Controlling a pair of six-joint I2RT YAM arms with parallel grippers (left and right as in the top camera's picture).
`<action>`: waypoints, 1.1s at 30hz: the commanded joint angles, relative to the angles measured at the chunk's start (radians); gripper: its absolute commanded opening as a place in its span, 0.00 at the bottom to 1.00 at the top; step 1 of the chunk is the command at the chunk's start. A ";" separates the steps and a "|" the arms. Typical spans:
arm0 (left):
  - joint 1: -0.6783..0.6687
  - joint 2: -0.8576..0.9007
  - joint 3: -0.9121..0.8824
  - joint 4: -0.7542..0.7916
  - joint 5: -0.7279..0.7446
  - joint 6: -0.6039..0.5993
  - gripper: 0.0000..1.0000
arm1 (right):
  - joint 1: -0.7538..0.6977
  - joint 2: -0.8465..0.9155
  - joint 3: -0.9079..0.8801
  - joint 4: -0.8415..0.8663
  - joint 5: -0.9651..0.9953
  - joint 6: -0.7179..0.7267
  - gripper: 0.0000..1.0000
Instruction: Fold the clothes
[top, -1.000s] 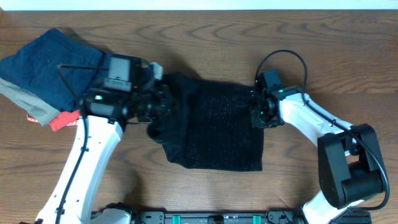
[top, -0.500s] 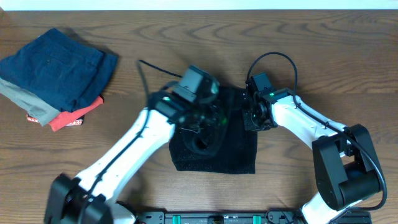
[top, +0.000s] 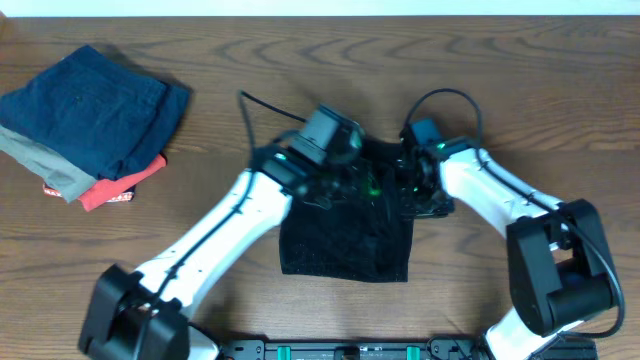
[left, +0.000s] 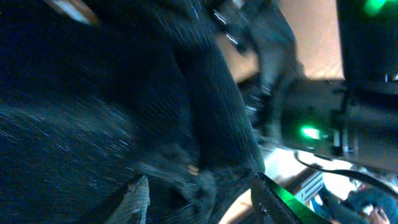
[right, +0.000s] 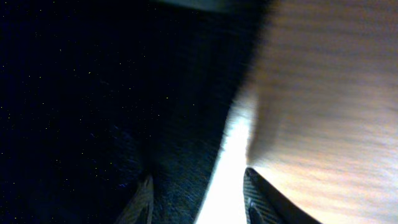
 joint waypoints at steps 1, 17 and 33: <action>0.109 -0.051 0.033 -0.019 -0.031 0.084 0.55 | -0.086 -0.080 0.102 -0.061 0.109 0.005 0.46; 0.291 -0.031 -0.027 -0.128 -0.161 0.083 0.56 | -0.051 -0.214 0.161 -0.091 -0.408 -0.283 0.45; 0.014 -0.013 -0.342 0.000 -0.160 -0.005 0.55 | -0.050 0.033 0.058 0.113 -0.055 -0.184 0.40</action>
